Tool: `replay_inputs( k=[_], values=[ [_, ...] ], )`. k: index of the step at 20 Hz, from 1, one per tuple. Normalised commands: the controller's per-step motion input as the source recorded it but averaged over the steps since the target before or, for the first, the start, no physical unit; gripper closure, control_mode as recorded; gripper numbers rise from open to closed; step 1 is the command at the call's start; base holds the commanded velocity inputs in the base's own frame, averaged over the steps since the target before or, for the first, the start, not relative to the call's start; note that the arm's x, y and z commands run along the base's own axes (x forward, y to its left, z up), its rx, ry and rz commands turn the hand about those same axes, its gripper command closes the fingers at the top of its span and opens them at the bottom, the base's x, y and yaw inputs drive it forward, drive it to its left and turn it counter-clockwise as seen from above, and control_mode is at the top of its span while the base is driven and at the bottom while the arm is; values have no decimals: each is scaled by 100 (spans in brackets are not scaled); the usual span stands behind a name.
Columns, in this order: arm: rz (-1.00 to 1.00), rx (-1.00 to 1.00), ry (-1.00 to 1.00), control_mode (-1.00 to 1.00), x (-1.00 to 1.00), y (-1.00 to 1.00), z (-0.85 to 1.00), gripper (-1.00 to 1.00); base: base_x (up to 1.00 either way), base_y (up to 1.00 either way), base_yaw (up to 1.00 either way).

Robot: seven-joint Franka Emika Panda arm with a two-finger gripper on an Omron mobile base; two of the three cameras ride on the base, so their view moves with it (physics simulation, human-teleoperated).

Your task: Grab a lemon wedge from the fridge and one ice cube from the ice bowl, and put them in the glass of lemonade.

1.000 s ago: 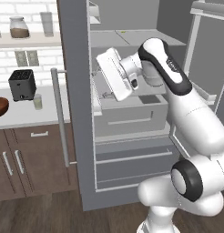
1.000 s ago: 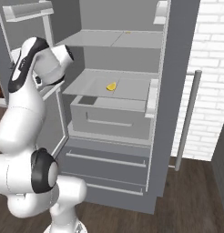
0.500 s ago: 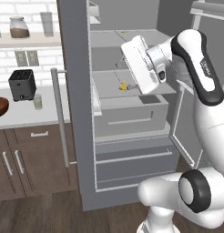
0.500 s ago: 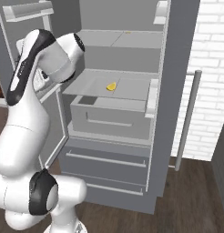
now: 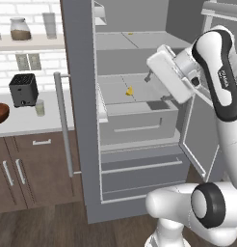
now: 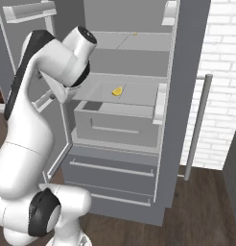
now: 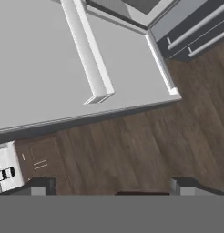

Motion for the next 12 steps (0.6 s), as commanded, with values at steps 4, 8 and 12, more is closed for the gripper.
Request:
replay_inputs(
  k=[4,8,12],
  values=[
    [-7,-32,-1,-100,0,-69,-30,-100,0,0,0],
    [-6,-37,0,-100,0,-43,-55,-100,0,0,0],
    [-2,-25,-18,-100,-67,-28,-18,-100,0,0,0]
  ],
)
